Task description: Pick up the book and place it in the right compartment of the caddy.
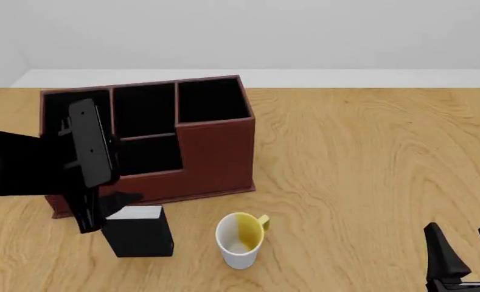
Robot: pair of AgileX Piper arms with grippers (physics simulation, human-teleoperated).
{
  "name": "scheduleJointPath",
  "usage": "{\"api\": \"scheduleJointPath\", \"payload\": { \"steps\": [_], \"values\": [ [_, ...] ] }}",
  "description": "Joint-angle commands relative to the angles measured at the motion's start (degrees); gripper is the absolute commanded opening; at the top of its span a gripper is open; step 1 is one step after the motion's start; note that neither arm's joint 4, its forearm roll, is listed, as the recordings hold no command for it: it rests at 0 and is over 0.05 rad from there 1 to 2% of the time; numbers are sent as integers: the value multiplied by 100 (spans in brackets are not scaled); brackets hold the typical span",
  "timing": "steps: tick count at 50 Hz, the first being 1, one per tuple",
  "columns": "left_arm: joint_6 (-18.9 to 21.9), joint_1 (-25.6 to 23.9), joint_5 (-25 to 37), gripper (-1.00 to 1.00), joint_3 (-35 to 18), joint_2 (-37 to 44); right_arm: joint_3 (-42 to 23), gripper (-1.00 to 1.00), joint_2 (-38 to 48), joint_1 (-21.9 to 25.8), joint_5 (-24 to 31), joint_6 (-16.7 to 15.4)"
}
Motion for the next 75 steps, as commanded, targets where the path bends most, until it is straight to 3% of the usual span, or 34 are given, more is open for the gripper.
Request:
{"api": "scheduleJointPath", "payload": {
  "steps": [1, 20, 27, 75],
  "values": [
    [-503, -175, 38, 100, 43, 6, 12, 100, 7, 0, -18, -1],
    [-763, -152, -479, 100, 509, 441, -1, 100, 2, 0, 1, 0],
    [-675, -10, -818, 100, 771, 625, 14, 100, -15, -1, 2, 0],
    [-889, 104, -1624, 100, 1617, 1281, 14, 100, -13, 0, -1, -2]
  ]
}}
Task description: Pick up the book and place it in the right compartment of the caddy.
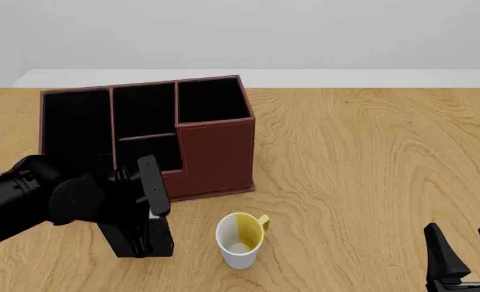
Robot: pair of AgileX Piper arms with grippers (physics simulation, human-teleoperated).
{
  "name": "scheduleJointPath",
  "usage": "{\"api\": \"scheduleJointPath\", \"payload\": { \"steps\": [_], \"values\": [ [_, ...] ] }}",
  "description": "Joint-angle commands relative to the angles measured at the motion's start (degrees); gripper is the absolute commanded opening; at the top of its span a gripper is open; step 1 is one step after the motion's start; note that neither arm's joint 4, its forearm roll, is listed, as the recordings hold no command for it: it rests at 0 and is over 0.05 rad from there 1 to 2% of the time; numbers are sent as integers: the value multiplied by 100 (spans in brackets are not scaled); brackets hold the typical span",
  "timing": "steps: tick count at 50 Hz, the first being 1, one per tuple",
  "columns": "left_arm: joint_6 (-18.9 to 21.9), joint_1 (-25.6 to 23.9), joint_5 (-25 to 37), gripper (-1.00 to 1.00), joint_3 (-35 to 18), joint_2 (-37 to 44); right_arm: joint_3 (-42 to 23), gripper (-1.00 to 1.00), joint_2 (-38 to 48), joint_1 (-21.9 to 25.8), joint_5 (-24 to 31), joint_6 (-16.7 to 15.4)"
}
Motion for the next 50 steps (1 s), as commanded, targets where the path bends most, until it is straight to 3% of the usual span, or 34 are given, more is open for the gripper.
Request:
{"api": "scheduleJointPath", "payload": {
  "steps": [1, 21, 22, 50],
  "values": [
    [-201, 209, -253, 100, 335, -165, 0, 100, -2, -1, 1, -2],
    [28, 496, -433, 100, 555, 42, 0, 100, -1, -1, 0, -2],
    [47, 520, -445, -100, 557, 49, 0, 100, 0, 0, 0, -2],
    [-121, 186, -49, -100, 400, -452, 0, 100, 1, -1, 0, 0]
  ]
}}
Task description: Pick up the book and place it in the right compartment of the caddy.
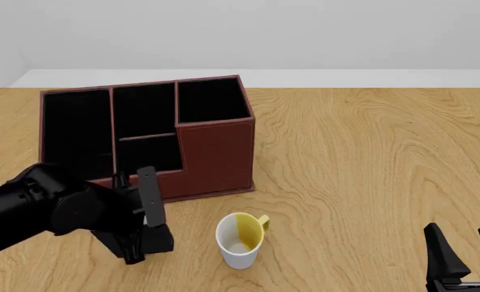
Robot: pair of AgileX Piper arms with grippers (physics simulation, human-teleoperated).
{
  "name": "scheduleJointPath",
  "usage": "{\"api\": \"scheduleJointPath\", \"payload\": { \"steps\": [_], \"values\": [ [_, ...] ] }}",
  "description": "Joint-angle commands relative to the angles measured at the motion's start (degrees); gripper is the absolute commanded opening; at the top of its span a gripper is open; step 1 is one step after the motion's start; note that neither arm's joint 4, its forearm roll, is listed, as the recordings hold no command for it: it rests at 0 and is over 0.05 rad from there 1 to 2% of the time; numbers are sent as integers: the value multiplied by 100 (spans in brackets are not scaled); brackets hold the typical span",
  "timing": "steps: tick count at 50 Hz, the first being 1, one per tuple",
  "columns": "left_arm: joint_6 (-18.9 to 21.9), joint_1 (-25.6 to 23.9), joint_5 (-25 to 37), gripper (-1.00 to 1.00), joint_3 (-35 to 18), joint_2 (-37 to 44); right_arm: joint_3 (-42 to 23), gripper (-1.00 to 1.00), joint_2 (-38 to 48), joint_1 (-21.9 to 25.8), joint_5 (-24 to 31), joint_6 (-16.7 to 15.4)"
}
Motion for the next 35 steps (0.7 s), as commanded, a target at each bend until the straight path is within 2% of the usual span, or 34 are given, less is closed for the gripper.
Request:
{"api": "scheduleJointPath", "payload": {
  "steps": [1, 23, 35],
  "values": [
    [-160, 169, 152, -100, 69, -525, 0, 100, 0, 0, 0, -2],
    [-313, -17, 792, -100, -427, -953, 0, 100, 0, 0, 0, 0],
    [-585, -183, 1271, -100, -984, -1109, 0, 100, 1, 0, 0, 0]
  ]
}}
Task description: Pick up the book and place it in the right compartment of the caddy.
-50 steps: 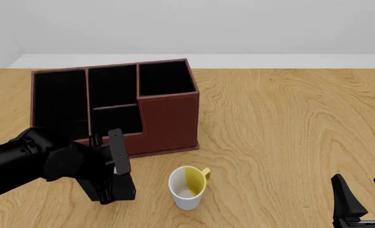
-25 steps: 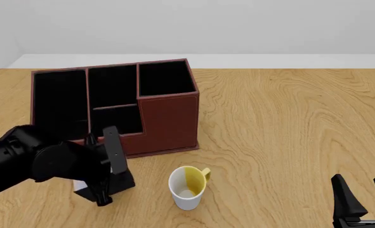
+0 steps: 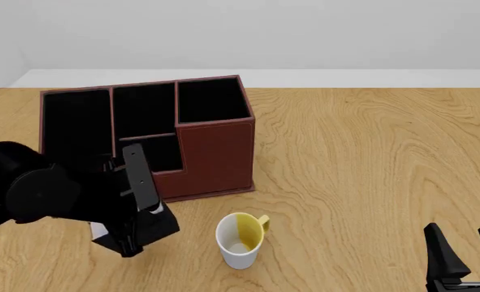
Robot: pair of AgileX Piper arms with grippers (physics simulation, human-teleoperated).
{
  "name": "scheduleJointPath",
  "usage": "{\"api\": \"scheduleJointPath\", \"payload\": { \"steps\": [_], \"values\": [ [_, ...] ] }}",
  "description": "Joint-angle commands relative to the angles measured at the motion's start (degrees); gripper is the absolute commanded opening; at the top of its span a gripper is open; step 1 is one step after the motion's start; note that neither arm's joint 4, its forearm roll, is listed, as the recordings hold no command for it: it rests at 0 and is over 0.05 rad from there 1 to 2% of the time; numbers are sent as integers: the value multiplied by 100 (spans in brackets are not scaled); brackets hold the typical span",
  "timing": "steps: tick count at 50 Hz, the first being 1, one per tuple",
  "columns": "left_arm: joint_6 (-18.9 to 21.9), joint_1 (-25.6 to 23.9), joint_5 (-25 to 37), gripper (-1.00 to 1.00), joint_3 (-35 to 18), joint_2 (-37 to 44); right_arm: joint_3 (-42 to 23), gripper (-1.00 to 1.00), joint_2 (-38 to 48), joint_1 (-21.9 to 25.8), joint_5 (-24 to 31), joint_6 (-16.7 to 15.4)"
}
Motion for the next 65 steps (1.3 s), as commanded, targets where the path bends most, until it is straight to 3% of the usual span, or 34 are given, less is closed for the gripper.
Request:
{"api": "scheduleJointPath", "payload": {
  "steps": [1, 9, 23, 28, 42, 49, 65],
  "values": [
    [-290, 28, 331, -100, -347, -493, 0, 100, -1, -1, 0, 0],
    [-134, 182, 557, -100, -569, -550, 0, 100, 1, 2, 0, -1],
    [-57, 184, 1154, -100, -1449, -578, 0, 100, 1, 0, 0, 0],
    [-268, 139, 1440, -100, -1996, -468, 0, 100, -1, 0, 0, 0],
    [-227, 413, 1930, -100, -2943, -192, 0, 100, 0, 0, 0, -1],
    [-231, 605, 2243, -100, -3685, 38, 0, 100, -2, -1, 0, -1],
    [-539, 602, 2260, -100, -4535, 396, 0, 100, 3, 0, 0, 2]
  ]
}}
